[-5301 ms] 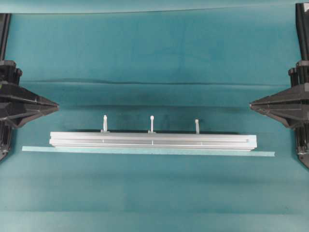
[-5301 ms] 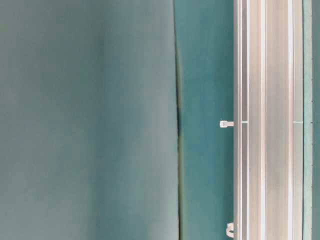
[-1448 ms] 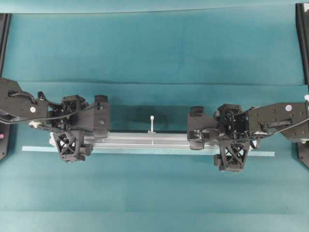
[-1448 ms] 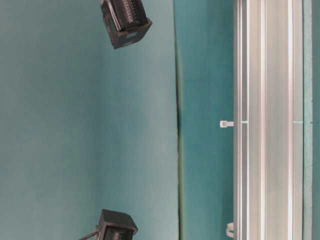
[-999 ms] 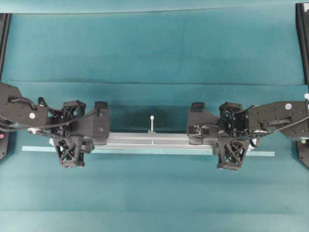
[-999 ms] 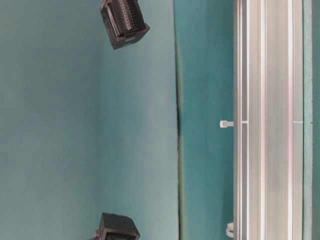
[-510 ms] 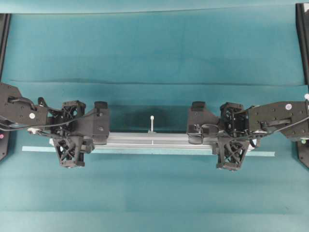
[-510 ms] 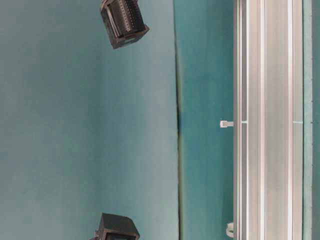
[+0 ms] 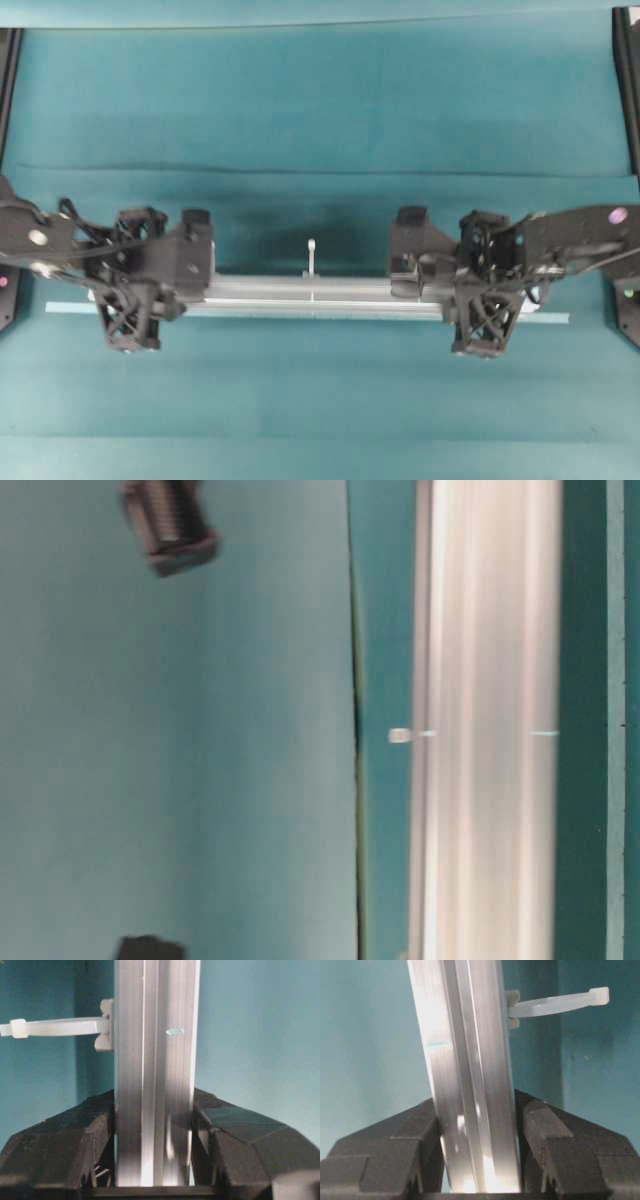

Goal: Lift the large metal rail with both hands.
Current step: 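Lift the rail upward with both grippers together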

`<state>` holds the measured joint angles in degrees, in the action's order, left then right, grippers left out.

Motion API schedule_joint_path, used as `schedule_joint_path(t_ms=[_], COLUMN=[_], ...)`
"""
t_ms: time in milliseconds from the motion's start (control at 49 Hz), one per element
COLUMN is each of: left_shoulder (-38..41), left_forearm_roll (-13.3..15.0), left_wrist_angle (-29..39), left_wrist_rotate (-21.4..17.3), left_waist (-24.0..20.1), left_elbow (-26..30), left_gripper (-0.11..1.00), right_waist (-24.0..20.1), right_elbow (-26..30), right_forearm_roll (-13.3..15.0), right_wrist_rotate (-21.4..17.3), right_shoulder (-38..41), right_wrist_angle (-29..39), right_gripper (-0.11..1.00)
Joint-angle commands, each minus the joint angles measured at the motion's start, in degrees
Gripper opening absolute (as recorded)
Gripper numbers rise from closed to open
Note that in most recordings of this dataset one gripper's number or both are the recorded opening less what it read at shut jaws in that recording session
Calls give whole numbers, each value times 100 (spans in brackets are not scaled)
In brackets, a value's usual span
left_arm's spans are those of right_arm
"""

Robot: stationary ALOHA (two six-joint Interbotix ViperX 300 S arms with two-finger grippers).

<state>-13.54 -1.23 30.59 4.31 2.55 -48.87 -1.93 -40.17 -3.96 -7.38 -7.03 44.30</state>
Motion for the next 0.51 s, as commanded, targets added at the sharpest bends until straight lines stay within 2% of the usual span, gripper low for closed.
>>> schedule_joint_path(t_ms=[0, 265, 489], left_shoulder=[-378, -967, -1204], left_forearm_roll=[-9, -9, -9], left_wrist_angle=[308, 1143, 1723], left_wrist_rotate=[-18, -18, -18], left_waist=[44, 35, 44], left_elbow=[193, 571, 1160], left_gripper=[35, 35, 35], right_waist=[18, 26, 35], right_elbow=[237, 809, 1318], right_forearm_roll=[-26, -26, -105], right_wrist_rotate=[-88, -88, -79], right_shoulder=[-193, -545, -677], right_wrist_angle=[299, 1160, 1819], right_gripper=[39, 39, 39])
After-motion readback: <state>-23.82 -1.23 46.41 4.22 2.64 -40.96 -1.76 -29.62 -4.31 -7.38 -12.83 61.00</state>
